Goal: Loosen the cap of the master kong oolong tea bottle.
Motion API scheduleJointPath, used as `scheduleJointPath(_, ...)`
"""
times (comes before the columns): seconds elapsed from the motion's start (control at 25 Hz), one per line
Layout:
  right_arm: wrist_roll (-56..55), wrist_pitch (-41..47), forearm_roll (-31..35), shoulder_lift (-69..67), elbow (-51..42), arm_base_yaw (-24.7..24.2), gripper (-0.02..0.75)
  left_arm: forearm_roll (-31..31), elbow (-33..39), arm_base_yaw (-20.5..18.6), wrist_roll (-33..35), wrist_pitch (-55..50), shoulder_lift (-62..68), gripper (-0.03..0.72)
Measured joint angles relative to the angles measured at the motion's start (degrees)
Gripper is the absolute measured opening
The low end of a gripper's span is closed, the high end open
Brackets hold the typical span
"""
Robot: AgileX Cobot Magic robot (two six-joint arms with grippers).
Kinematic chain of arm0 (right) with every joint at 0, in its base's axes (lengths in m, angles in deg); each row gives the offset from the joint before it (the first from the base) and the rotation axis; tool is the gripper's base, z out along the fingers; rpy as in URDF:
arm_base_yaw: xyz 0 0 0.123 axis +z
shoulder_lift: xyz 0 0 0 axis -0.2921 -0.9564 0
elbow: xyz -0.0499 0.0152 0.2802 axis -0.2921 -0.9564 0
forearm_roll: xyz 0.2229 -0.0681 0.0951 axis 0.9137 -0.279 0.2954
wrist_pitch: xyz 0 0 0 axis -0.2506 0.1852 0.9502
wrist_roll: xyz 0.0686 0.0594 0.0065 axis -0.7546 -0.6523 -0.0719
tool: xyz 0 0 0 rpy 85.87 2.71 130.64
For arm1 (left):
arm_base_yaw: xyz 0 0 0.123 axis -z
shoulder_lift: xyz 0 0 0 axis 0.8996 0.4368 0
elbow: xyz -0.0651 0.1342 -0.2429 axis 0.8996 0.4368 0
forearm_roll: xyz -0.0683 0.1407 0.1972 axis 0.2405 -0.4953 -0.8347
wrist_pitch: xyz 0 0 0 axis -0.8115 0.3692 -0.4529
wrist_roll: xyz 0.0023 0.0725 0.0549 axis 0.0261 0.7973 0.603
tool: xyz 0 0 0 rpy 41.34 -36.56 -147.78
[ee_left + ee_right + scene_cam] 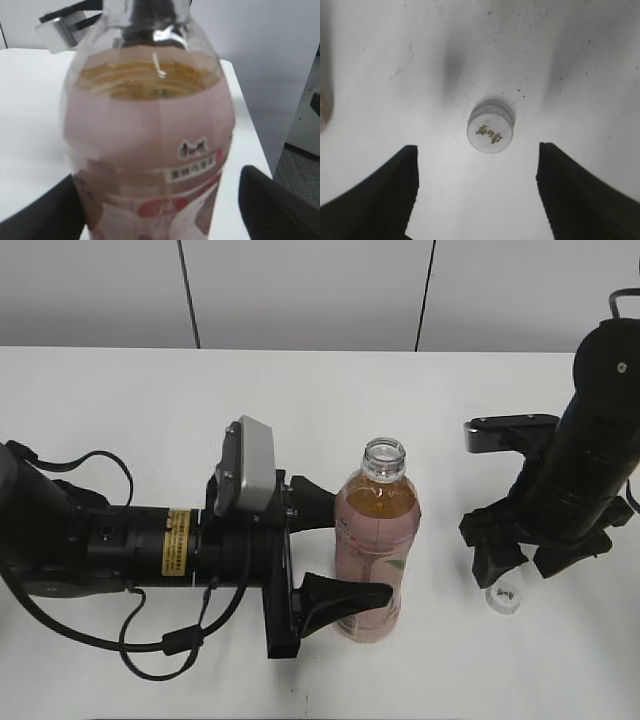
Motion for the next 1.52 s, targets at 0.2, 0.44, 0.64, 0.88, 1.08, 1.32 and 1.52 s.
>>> scheduleJointPath(0.2,0.0,1.02,0.0,0.0,0.0,0.0,0.553,-1.51,2.16,-4.12,-1.65,0.86,-0.47,0.533)
scheduleJointPath(0.44,0.11,1.24,0.0,0.0,0.0,-0.04,0.553,-5.28,5.56,-9.27,-1.83,1.28,-2.9,0.532)
scheduleJointPath(0.64,0.17,2.59,0.0,0.29,0.0,-0.04,0.553,-7.35,7.75,-10.29,-1.83,-2.4,-7.55,0.508)
scheduleJointPath(0.88,0.07,2.72,0.0,4.35,0.0,-0.04,0.553,-7.71,8.06,-10.4,-2.73,-23.81,-19.01,0.344)
scheduleJointPath(1.08,-0.42,4.68,0.15,8.54,0.0,-0.04,0.553,8.46,8.11,-10.86,-10.28,-37.21,-28.77,0.301)
scheduleJointPath(1.32,-0.6,9.46,0.16,13.75,0.0,-0.04,0.553,30.79,8.11,-13.45,-12.73,-64.31,-38.39,0.298)
scheduleJointPath(1.52,-0.6,13.11,0.09,20.93,-2.02,-0.04,0.553,41.89,8.11,-13.81,-8.03,-83.31,-48.2,0.298)
